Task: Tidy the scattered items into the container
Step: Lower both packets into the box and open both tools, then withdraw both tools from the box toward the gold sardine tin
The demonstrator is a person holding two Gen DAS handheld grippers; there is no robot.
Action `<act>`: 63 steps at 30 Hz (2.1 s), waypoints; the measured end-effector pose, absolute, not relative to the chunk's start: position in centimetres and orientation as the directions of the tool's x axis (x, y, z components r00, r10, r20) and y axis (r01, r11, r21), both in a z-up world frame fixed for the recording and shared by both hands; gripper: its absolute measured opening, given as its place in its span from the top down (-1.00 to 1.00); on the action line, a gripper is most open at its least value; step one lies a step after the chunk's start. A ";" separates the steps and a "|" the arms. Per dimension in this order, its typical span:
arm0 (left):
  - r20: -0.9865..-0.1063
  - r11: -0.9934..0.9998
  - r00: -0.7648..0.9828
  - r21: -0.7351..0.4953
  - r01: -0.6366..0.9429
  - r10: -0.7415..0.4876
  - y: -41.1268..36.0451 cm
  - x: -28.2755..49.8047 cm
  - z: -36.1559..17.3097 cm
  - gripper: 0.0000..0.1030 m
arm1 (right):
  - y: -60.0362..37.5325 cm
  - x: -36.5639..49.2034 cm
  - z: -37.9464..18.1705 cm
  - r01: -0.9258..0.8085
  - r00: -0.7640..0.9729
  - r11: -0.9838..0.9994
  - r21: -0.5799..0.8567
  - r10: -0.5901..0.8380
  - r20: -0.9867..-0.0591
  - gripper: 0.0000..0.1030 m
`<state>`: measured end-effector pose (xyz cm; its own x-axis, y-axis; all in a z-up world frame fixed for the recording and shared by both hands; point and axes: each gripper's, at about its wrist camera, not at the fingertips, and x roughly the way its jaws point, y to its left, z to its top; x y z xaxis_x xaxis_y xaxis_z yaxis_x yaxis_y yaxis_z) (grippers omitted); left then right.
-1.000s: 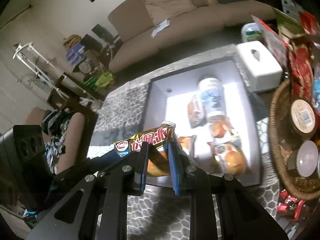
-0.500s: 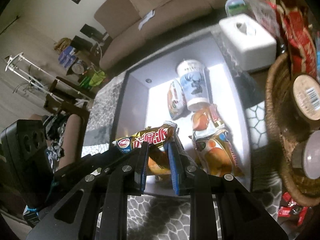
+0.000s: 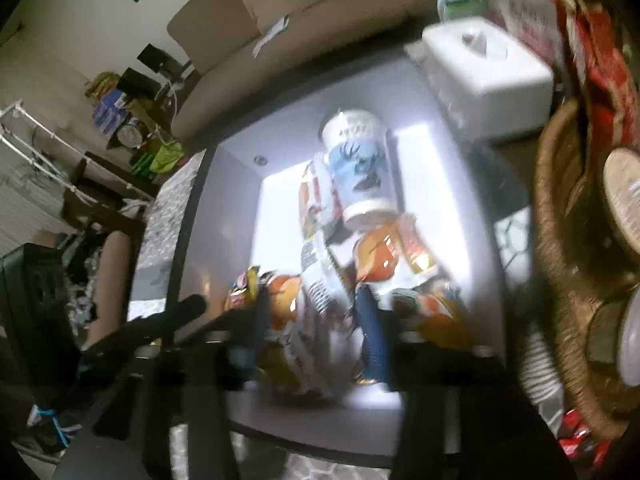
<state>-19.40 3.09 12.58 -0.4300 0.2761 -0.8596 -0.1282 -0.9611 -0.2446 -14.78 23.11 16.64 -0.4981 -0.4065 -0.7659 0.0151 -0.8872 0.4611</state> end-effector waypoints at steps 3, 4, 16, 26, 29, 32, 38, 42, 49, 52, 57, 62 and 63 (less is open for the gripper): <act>-0.853 -0.960 -0.441 -0.250 -0.124 0.279 2.5 -19.2 13.2 -0.63 | 22.5 -14.3 17.8 0.048 -0.533 -0.919 0.392 -0.356 -0.768 -0.63; -0.854 -0.963 -0.445 -0.241 -0.122 0.270 2.5 -19.1 13.4 -0.69 | 22.2 -14.1 18.2 0.055 -0.543 -0.928 0.368 -0.337 -0.769 -0.65; -0.837 -0.973 -0.503 -0.147 -0.176 0.217 1.8 -15.8 16.5 -1.00 | 19.8 -11.4 21.6 0.106 -0.617 -0.963 0.246 -0.258 -0.743 -1.00; -0.822 -0.976 -0.529 -0.151 -0.154 0.211 -0.7 -13.0 18.9 -1.00 | 18.2 -9.2 23.3 0.134 -0.622 -0.962 0.237 -0.267 -0.736 -1.00; -0.818 -0.978 -0.538 -0.148 -0.144 0.203 -2.0 -11.8 19.5 -1.00 | 17.3 -8.2 23.7 0.142 -0.627 -0.964 0.224 -0.263 -0.733 -1.00; -0.814 -0.981 -0.547 -0.143 -0.134 0.194 -3.3 -10.4 20.0 -1.00 | 16.2 -7.0 24.1 0.154 -0.627 -0.963 0.220 -0.267 -0.732 -1.00; -0.806 -0.985 -0.566 -0.142 -0.098 0.172 -7.9 -6.8 20.5 -1.00 | 14.0 -4.9 24.0 0.186 -0.618 -0.955 0.232 -0.297 -0.728 -1.00; -0.806 -0.991 -0.578 -0.134 -0.028 0.125 -13.1 -4.2 19.5 -1.00 | 11.6 -3.3 23.1 0.234 -0.607 -0.946 0.225 -0.323 -0.726 -1.00; -0.839 -0.990 -0.535 -0.137 0.036 0.096 -20.0 -1.4 14.8 -1.00 | 6.3 0.1 20.8 0.407 -0.588 -0.880 0.243 -0.456 -0.668 -1.00; -0.842 -0.992 -0.530 -0.123 0.010 0.099 -21.8 -0.8 13.1 -1.00 | 3.1 1.1 19.8 0.509 -0.562 -0.841 0.180 -0.484 -0.671 -1.00; -0.847 -0.996 -0.524 -0.055 -0.075 0.086 -23.1 -1.1 10.7 -1.00 | -2.2 1.1 17.8 0.660 -0.513 -0.752 0.001 -0.451 -0.730 -1.00; -0.845 -0.986 -0.512 -0.095 -0.138 0.153 -23.9 -3.0 8.9 -1.00 | -5.2 -1.2 15.8 0.736 -0.427 -0.677 -0.007 -0.455 -0.781 -1.00; -0.845 -0.982 -0.506 -0.108 -0.155 0.172 -24.0 -3.5 8.5 -1.00 | -5.9 -1.8 15.4 0.753 -0.399 -0.658 -0.004 -0.453 -0.797 -1.00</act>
